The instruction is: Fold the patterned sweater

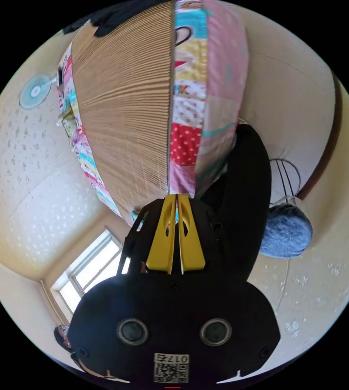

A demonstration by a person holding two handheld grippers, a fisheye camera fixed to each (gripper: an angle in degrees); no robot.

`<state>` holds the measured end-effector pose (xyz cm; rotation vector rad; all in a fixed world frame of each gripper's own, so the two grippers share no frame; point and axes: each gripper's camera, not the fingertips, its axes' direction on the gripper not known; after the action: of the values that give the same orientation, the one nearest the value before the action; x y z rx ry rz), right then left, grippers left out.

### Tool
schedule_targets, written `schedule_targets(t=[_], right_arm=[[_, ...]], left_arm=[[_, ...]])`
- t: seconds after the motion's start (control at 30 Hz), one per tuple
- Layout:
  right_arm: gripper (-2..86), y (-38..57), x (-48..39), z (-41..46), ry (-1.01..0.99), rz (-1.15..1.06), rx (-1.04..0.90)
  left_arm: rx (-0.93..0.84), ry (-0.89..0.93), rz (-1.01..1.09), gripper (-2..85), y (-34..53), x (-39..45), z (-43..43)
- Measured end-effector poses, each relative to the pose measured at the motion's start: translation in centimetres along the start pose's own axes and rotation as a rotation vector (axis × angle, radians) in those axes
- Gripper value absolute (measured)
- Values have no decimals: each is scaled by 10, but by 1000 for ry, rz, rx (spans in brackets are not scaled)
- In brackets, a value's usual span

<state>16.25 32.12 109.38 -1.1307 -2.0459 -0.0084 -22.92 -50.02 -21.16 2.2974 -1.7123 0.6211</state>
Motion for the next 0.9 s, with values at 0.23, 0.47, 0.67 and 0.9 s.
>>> schedule_targets(t=[0.23,0.47,0.67,0.9], right_arm=[[3,-36,-69,38,30,-174,-113],[3,-44,-52,30,59,-162,-140],[2,-40,6,-10,-14,-56,-70],[3,-39,77,-48,-293,55,89]], left_arm=[[-245,-180,167,90,0,75,2],[-294,-323,531,148,-20,217,44],[-645,-980,713,103,-49,244,181],[-687,-779,666,62,-88,244,141]])
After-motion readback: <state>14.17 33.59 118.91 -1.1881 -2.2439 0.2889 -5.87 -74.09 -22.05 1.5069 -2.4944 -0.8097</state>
